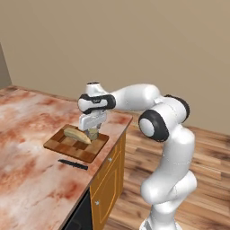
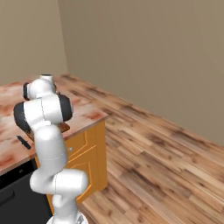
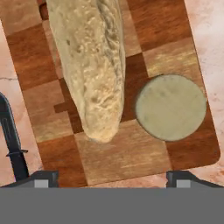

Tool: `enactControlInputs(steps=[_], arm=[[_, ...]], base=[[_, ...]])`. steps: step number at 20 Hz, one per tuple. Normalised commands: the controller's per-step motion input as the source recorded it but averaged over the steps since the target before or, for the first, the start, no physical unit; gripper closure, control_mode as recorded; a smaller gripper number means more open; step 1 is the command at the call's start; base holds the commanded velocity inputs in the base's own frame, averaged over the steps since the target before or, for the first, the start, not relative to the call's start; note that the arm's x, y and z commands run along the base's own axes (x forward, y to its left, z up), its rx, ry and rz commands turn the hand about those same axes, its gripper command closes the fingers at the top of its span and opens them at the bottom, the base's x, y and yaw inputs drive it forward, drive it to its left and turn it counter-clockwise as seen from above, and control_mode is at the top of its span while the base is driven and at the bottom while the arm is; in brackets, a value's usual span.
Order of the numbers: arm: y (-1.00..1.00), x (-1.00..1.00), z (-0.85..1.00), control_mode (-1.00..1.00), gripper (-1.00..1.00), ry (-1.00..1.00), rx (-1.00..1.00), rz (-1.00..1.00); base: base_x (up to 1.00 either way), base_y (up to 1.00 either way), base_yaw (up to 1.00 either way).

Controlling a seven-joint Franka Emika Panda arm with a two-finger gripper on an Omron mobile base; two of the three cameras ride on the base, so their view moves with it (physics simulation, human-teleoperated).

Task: Retrieve the sausage and cheese from the fridge and place them on the cutting board on the counter.

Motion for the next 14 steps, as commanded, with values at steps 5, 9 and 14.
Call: enactControlInputs(steps=[5, 9, 14], arm=[[-0.20, -0.07, 1.00, -1.00, -1.00, -0.01, 0.16, 0.00], [-0.07, -0.42, 0.69, -1.00, -1.00, -0.07, 0.02, 0.00], [-0.60, -0.86, 0.26, -1.00, -1.00, -0.29, -0.13, 0.00]], base=[[0.00, 0.00, 0.00], [0.00, 0.00, 0.00], [0.00, 0.00, 0.00]])
